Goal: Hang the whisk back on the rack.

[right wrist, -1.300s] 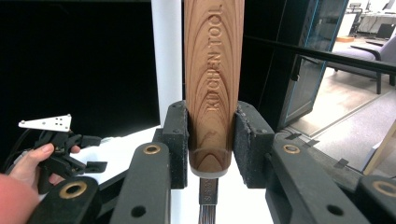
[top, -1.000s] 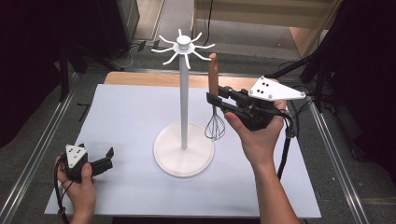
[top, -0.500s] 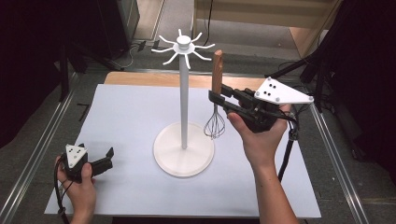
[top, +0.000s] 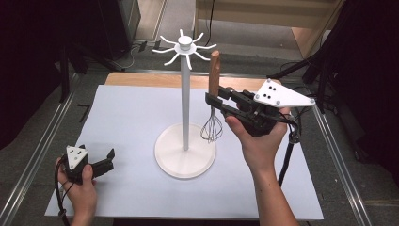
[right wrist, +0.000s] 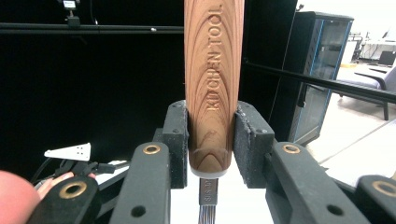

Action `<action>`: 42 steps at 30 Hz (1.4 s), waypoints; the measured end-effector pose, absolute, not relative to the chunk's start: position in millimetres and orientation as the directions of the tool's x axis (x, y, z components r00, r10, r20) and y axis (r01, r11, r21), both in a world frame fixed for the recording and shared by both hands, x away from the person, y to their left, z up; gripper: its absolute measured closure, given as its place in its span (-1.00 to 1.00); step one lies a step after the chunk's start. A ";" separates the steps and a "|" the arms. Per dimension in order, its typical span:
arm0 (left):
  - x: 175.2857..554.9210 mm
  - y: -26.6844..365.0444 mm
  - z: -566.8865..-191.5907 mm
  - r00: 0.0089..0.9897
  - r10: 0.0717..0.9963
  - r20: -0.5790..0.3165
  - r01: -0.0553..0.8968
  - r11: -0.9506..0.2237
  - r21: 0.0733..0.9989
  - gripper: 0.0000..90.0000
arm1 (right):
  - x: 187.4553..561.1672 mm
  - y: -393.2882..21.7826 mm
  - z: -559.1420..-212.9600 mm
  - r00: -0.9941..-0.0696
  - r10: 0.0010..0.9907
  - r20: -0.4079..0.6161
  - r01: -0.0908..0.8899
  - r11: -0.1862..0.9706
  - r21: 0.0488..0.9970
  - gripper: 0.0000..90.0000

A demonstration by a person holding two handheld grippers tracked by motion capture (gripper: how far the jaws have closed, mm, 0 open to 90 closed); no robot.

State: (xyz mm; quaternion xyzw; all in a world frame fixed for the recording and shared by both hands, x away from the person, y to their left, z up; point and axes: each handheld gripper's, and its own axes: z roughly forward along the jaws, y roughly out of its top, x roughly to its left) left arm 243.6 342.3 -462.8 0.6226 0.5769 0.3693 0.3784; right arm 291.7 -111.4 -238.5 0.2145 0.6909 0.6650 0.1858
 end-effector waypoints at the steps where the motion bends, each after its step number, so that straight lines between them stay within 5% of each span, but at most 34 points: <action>1: 243.7 342.3 -462.9 0.062 0.998 0.022 0.438 -0.047 0.898 -0.99 | 292.4 -109.1 -239.2 -0.838 0.544 0.032 0.053 0.023 0.998 0.56; 42: 243.9 342.4 -462.9 0.062 0.998 0.024 0.440 -0.049 0.897 -0.99 | 301.1 -89.4 -258.1 -0.826 0.562 0.037 0.039 -0.008 0.999 0.56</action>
